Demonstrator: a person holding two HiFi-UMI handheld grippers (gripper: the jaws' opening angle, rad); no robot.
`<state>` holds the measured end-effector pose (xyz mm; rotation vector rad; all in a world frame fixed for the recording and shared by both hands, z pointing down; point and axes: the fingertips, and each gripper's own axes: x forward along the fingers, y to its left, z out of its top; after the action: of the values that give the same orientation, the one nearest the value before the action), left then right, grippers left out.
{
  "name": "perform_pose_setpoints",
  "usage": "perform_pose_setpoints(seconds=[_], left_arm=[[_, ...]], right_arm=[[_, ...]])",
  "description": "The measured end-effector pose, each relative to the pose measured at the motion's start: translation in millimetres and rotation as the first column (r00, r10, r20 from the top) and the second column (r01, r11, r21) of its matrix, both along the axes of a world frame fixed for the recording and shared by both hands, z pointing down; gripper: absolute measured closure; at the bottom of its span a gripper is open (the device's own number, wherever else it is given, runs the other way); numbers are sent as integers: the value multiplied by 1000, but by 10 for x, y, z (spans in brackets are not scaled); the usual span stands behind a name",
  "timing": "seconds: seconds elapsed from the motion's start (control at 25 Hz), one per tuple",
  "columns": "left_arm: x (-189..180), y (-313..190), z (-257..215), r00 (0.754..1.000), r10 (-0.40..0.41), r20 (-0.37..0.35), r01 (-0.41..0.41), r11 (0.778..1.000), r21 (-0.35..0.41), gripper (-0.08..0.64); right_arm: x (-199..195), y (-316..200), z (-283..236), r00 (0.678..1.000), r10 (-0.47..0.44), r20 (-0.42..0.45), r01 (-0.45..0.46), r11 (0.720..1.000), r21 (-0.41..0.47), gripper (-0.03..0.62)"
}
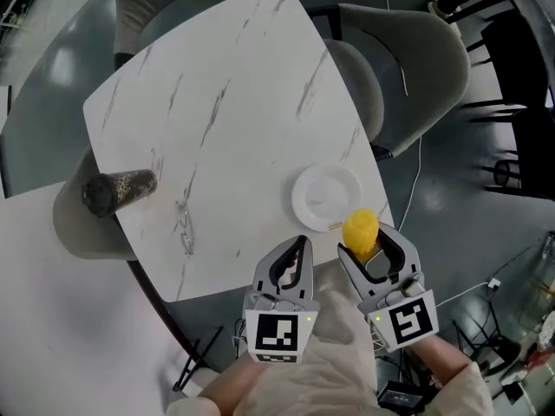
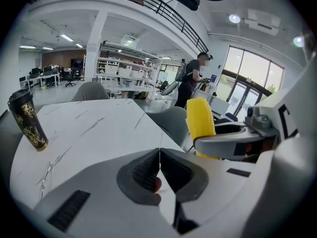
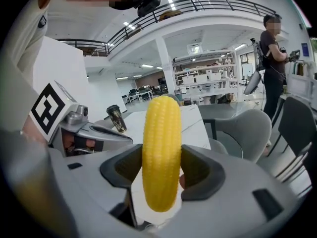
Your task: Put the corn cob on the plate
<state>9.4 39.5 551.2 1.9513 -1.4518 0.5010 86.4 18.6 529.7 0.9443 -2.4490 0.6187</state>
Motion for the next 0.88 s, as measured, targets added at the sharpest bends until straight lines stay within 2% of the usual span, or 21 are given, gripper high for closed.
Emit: perform_pose_setpoints(seconds=[0.48,0.68,0.88], left_arm=[[-55,-48,351,1000,12,-4,-12,998,-61,552],[-75,-28,535,1000,25,-5,-25,995,-99,552],[-94,-35,631,999,21,-28,-25,992,-123,552]], right_arm=[[-191,-90,449,997,-33,-72,30,999,-33,357],[-269,-107,630,987,-68,-143,65,998,-23,357],[-285,-118,827,975,-90,-202,81,995,-49,357]])
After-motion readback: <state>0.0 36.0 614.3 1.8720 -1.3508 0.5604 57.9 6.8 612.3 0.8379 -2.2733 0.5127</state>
